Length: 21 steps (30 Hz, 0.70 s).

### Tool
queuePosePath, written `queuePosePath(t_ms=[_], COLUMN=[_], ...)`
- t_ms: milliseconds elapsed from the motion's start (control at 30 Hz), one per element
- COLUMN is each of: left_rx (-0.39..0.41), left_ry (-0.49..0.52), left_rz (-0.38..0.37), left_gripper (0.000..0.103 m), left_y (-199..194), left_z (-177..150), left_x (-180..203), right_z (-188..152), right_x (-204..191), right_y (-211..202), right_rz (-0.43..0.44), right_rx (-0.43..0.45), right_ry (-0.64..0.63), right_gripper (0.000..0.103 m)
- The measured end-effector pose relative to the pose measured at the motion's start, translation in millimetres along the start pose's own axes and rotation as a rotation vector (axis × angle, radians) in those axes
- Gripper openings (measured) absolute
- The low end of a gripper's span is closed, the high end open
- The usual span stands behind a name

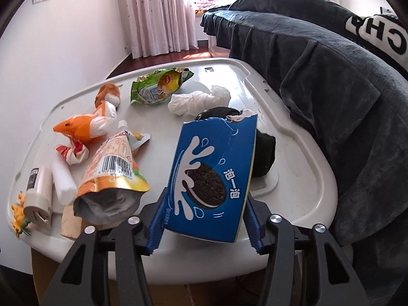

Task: Collect trash
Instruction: 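Lift the blue Oreo box off the table with the right gripper, then grasp the wooden block with the left gripper while the right holds the Oreo box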

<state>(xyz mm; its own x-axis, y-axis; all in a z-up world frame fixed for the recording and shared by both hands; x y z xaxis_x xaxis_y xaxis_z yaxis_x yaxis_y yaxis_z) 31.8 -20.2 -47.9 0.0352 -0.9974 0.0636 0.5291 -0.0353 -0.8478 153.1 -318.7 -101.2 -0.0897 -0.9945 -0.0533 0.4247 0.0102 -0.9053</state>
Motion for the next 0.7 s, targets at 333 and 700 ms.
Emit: queuePosePath(t_ms=[333,700], left_rx=[-0.007,-0.045], left_ry=[0.069,0.153], left_rz=[-0.142,0.012], left_gripper=[0.097,0.097], left_y=[-0.2,90.0], left_z=[-10.4,2.6], left_x=[83.5,177.2], right_z=[-23.7,-36.6], right_x=[24.3,57.4], right_y=[-121.7,-125.2], right_rz=[0.086,0.097], right_rx=[0.231,0.260], right_ry=[-0.030,0.030], right_gripper=[0.049,0.050])
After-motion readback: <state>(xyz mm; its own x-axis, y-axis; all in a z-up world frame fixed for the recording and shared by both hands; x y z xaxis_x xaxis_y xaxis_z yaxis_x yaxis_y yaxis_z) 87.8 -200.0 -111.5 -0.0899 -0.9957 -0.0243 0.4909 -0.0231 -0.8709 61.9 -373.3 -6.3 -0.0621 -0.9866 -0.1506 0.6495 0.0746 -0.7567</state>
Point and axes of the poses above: each gripper's, at about its wrist camera, not at the fingertips, and y roughly the way its jaws point, x to its right, z to its top, the point moved 5 cm from there along y, roughly the way its jaws point, and after that the axes turned 13 degrees about -x, right-handed, at the moved point
